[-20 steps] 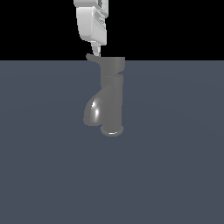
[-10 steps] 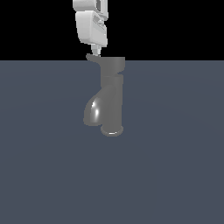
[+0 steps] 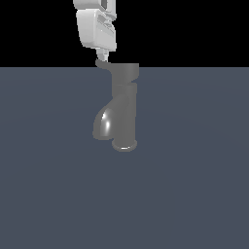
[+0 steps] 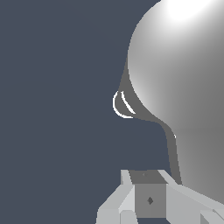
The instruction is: Turn on the faucet by rotating a designated handle.
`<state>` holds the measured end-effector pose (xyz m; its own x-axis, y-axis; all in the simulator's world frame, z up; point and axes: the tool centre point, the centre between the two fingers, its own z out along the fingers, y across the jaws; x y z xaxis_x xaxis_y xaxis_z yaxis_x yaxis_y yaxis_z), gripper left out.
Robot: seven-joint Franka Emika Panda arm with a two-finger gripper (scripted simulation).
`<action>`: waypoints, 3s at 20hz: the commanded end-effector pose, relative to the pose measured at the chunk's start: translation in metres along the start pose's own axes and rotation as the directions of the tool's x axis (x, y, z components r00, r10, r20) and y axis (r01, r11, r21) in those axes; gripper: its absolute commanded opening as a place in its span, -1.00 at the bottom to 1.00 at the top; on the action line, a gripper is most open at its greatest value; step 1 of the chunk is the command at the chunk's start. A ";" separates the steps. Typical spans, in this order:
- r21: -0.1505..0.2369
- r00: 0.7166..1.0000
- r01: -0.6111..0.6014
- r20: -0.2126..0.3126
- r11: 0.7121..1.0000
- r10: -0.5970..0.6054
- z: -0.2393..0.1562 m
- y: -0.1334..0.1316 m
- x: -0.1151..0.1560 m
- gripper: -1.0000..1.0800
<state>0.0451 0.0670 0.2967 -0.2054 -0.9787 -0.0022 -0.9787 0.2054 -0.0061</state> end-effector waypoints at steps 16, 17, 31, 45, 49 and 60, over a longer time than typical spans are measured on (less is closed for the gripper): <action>0.001 1.000 -0.002 -0.002 1.000 0.002 0.000 0.045 -0.001 -1.00; 0.000 1.000 -0.002 -0.002 1.000 0.002 0.000 0.048 0.001 -1.00; -0.005 1.000 0.001 -0.002 1.000 -0.001 -0.001 0.090 0.019 -1.00; -0.005 1.000 0.008 -0.001 1.000 -0.008 -0.001 0.108 0.061 -1.00; -0.006 1.000 0.004 -0.002 1.000 -0.004 -0.001 0.114 0.082 -1.00; -0.005 1.000 0.025 -0.002 1.000 -0.025 -0.001 0.096 0.107 -1.00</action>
<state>-0.0789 0.0221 0.2967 -0.1210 -0.9927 0.0005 -0.9926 0.1210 0.0095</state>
